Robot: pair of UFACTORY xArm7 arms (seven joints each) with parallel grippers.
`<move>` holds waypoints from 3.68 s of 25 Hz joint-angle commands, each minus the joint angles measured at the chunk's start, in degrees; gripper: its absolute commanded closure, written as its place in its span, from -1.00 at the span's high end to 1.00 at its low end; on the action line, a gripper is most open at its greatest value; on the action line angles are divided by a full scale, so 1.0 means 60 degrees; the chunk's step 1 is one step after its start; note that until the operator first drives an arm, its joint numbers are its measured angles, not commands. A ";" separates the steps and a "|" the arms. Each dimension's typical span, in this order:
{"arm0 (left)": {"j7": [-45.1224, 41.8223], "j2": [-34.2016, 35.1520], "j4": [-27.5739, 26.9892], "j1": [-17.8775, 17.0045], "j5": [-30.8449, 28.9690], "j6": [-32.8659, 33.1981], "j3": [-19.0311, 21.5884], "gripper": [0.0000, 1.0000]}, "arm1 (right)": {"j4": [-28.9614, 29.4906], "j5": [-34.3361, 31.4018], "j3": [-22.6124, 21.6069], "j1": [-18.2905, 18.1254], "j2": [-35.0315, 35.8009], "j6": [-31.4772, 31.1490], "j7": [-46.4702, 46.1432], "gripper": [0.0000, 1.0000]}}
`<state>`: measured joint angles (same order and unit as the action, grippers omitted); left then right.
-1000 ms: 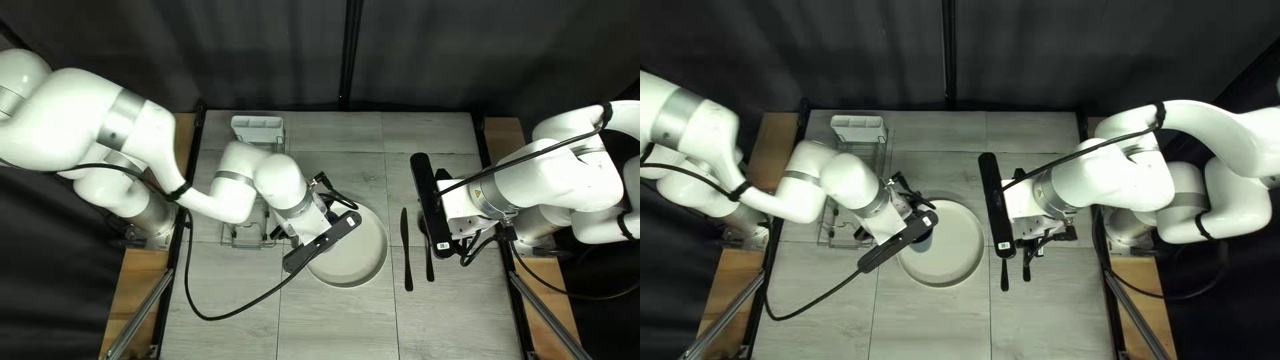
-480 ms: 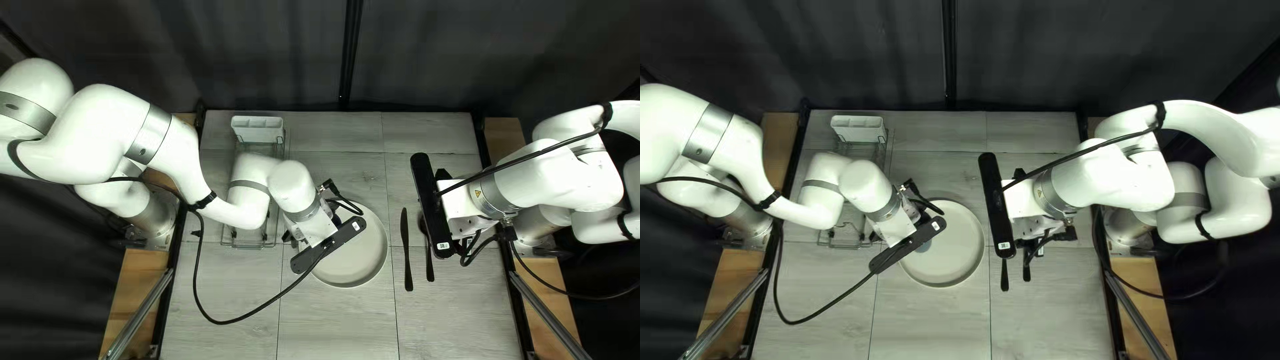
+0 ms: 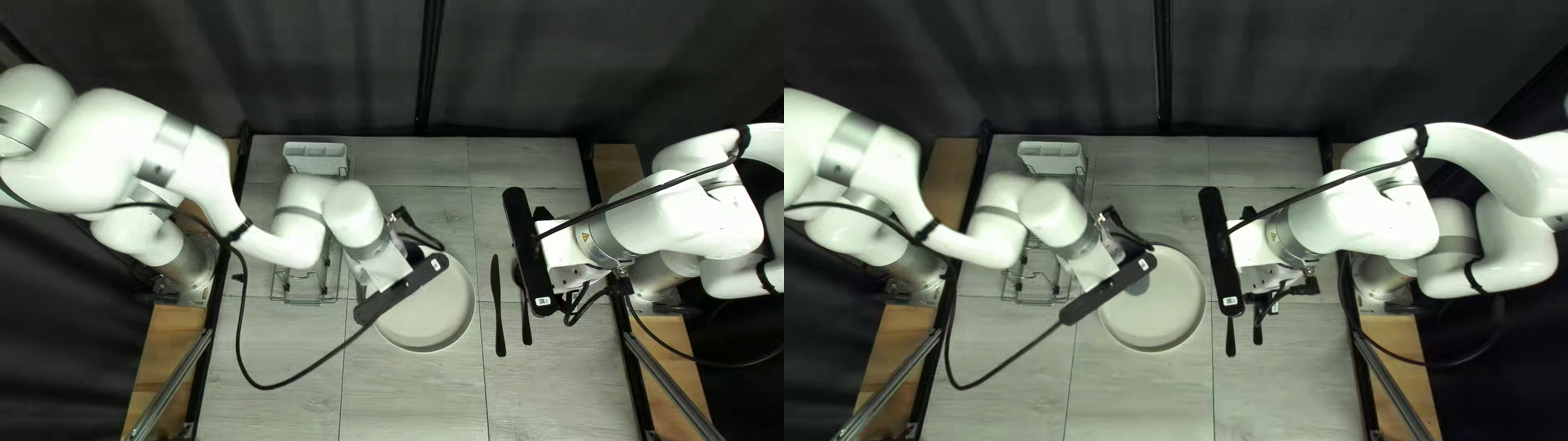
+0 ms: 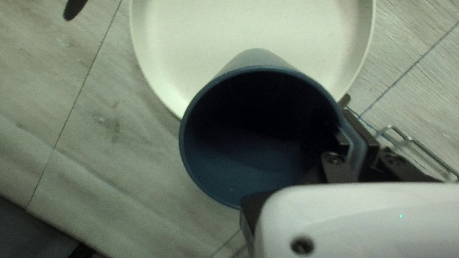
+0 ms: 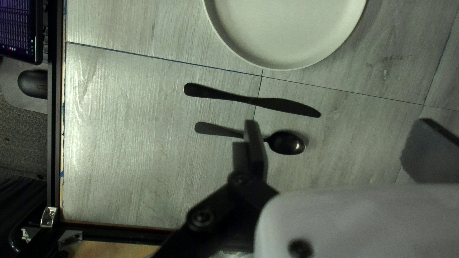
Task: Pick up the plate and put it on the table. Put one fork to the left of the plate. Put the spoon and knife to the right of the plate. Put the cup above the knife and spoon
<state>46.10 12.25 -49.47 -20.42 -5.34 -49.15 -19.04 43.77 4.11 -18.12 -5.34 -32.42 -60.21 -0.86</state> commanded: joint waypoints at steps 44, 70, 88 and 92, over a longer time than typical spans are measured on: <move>0.7531 -0.6539 -0.5683 0.2081 0.4664 -0.0318 -0.1116 -1.00 | 0.0000 0.0000 0.0000 0.0000 0.0000 0.0000 0.0000 1.00; 0.5075 -0.3068 -0.2534 0.1025 0.2048 -0.0076 -0.1688 1.00 | 0.0000 0.0000 0.0000 0.0000 0.0000 0.0000 0.0000 1.00; 0.2221 -0.1335 0.0528 0.0564 0.0018 0.0901 -0.0895 1.00 | 0.0000 0.0000 0.0000 0.0000 0.0000 0.0000 0.0000 1.00; 0.2130 -0.1595 0.0897 0.0584 0.0043 0.1278 -0.0921 1.00 | 0.0000 0.0000 0.0000 0.0000 0.0000 0.0000 0.0000 1.00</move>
<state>59.21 3.68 -45.09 -16.96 -5.28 -42.56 -24.49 43.77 4.12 -18.12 -5.34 -32.42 -60.21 -0.86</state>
